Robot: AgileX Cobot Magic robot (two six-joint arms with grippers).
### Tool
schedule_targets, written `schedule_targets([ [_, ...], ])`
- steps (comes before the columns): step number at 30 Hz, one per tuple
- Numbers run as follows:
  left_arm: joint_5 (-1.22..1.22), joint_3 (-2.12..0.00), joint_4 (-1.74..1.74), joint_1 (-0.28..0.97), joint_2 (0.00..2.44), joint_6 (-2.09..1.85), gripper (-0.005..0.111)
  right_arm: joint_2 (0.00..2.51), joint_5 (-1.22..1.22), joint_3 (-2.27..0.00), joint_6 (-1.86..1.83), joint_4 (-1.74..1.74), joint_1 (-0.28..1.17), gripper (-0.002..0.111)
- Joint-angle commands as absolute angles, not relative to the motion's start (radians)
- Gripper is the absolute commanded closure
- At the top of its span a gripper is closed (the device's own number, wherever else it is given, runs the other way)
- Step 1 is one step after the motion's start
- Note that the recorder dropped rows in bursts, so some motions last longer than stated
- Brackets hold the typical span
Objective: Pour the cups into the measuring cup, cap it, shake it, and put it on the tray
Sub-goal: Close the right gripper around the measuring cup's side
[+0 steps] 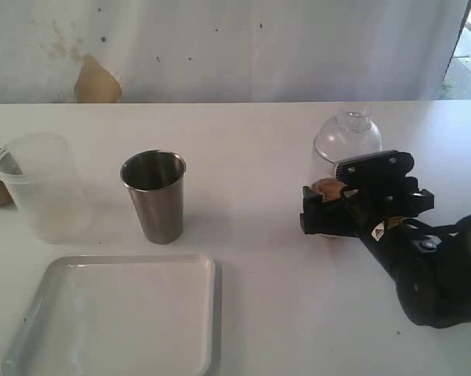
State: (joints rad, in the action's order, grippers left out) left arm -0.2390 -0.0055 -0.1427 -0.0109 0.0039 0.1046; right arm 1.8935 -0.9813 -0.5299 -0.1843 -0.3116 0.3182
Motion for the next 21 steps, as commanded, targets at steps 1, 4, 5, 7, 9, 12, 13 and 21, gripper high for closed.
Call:
schedule_targets([
  [1, -0.237, 0.000, -0.146, -0.015, 0.000, 0.106, 0.107, 1.928, -1.017, -0.550, -0.176, -0.314, 0.319, 0.003],
  [4, -0.237, 0.000, -0.146, -0.015, 0.000, 0.106, 0.107, 1.935, -1.021, -0.551, -0.176, -0.314, 0.319, 0.003],
  [5, -0.237, 0.000, -0.146, -0.015, 0.000, 0.106, 0.107, 1.935, -1.023, -0.551, -0.176, -0.314, 0.319, 0.003],
  [7, -0.237, 0.000, -0.146, -0.015, 0.000, 0.106, 0.107, 1.935, -1.044, -0.551, -0.176, -0.314, 0.319, 0.003],
  [9, -0.237, 0.000, -0.146, -0.015, 0.000, 0.106, 0.107, 1.935, -1.081, -0.551, -0.174, -0.314, 0.319, 0.003],
  [12, -0.237, 0.000, -0.146, -0.015, 0.000, 0.106, 0.107, 1.935, -1.130, -0.551, -0.152, -0.314, 0.319, 0.003],
  [13, -0.237, 0.000, -0.146, -0.015, 0.000, 0.106, 0.107, 1.935, -1.132, -0.551, -0.148, -0.314, 0.319, 0.003],
  [21, -0.237, 0.000, -0.146, -0.015, 0.000, 0.106, 0.107, 1.943, -1.129, -0.572, -0.096, -0.316, 0.319, 0.003],
])
